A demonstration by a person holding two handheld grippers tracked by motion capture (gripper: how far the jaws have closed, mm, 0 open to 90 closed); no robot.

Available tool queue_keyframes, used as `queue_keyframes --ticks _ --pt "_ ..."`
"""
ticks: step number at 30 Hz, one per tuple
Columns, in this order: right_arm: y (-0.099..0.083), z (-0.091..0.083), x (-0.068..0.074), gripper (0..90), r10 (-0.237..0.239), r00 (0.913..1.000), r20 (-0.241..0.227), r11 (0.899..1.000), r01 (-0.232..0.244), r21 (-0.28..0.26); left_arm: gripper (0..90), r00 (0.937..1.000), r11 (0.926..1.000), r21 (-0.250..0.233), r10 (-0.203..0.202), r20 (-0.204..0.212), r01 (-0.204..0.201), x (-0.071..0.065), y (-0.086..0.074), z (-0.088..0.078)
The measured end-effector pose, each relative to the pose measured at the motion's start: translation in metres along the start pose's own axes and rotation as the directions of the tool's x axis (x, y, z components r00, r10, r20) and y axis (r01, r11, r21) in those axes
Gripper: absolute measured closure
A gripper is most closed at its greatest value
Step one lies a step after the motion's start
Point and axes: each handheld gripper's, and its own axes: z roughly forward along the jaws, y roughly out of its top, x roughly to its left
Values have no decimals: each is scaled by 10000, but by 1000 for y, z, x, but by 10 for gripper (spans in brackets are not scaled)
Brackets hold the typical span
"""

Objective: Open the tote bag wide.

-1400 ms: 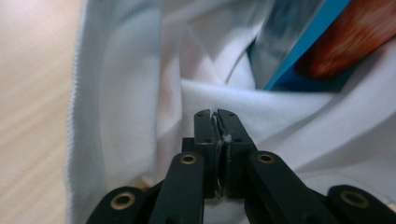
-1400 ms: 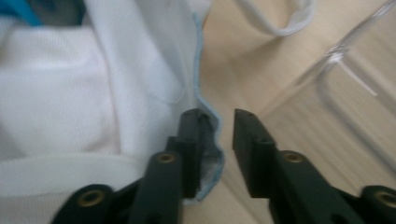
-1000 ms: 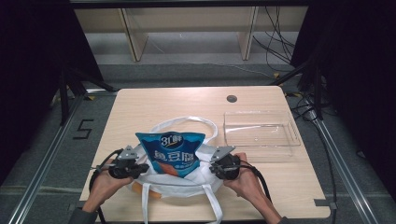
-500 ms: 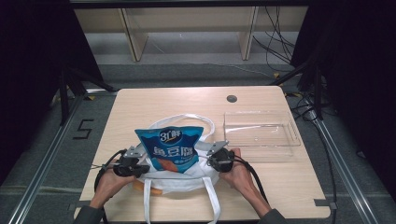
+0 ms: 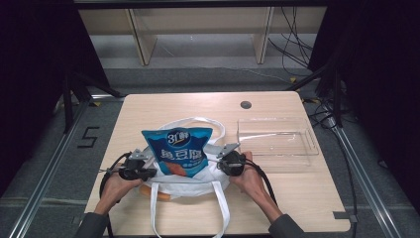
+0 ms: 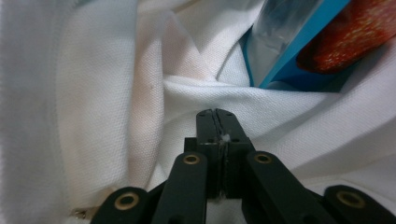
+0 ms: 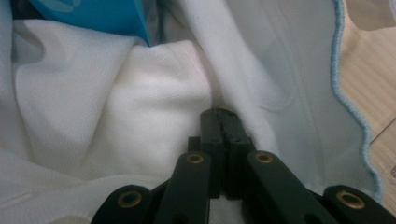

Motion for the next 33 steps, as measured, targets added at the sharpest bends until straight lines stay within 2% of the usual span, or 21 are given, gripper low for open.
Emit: queue_keyframes --ticks 2,5,7,8,9,11,12,14,15,16,17,18,19,20,21,23,25,29,30,32,33 --pt "0 -2 1 877 166 9998 146 9998 -165 -62 851 10000 10000 6 -57 -13 57 -2 0 -3" --pt "1 -8 0 836 609 9981 -134 9980 -611 -176 822 9999 9999 46 132 -19 -132 -5 1 -8" --pt "2 -12 -2 811 812 9961 -359 9960 -825 -356 808 10000 9997 -243 35 -69 -36 -6 0 -10" --pt "3 -15 -1 802 1006 9945 -305 9941 -1018 -385 797 10000 9993 -360 20 -58 -22 -7 1 -13" --pt "4 -19 -3 790 886 9949 -478 9948 -908 -467 789 10000 9993 -377 63 -51 -65 -7 1 -16" --pt "6 -25 -5 771 837 9961 -290 9933 -858 -775 765 9999 9983 -581 97 -109 -103 -8 2 -23" --pt "7 -30 -6 762 844 9957 -380 9926 -874 -845 758 9999 9975 -701 74 -142 -84 -8 2 -27" --pt "9 -39 -9 749 997 9929 -643 9853 -1075 -1325 737 9999 9939 -1101 0 -109 -12 -12 3 -36" --pt "9 -43 -12 742 1042 9914 -786 9817 -1151 -1515 736 9999 9939 -1101 0 -109 -12 -12 3 -36" --pt "9 -43 -12 742 1042 9914 -786 9817 -1151 -1515 736 10000 9926 -1216 11 -82 -21 -15 4 -41" --pt "11 -55 -15 724 1149 9903 -780 9773 -1268 -1699 716 9999 9914 -1305 95 -94 -106 -18 6 -46" --pt "12 -58 -16 718 1043 9910 -836 9756 -1183 -1849 710 9999 9889 -1479 124 -27 -127 -22 7 -51" --pt "12 -61 -16 716 1151 9899 -832 9745 -1288 -1837 707 9999 9889 -1479 124 -27 -127 -22 7 -51" --pt "12 -61 -16 716 1151 9899 -832 9745 -1288 -1837 707 9995 9884 -1486 314 29 -307 -26 7 -56" --pt "14 -69 -19 699 1055 9899 -951 9743 -1220 -1893 694 9996 9863 -1632 260 74 -244 -33 6 -59" --pt "14 -69 -19 690 993 9907 -929 9713 -1167 -2070 681 9992 9867 -1585 374 112 -352 -36 5 -62" --pt "15 -75 -20 656 1241 9884 -874 9699 -1394 -1994 654 9989 9833 -1792 380 257 -328 -49 -1 -65" --pt "16 -81 -22 613 1239 9863 -1089 9682 -1442 -2044 630 9978 9833 -1747 583 327 -518 -59 -11 -68" --pt "16 -80 -21 601 1285 9872 -947 9631 -1470 -2255 623 9981 9834 -1757 516 337 -449 -61 -14 -68" --pt "18 -84 -22 579 1258 9862 -1075 9662 -1463 -2123 598 9981 9848 -1707 391 469 -306 -65 -20 -68" --pt "19 -84 -22 563 1266 9867 -1022 9634 -1469 -2244 589 9986 9854 -1668 394 367 -327 -66 -24 -69"
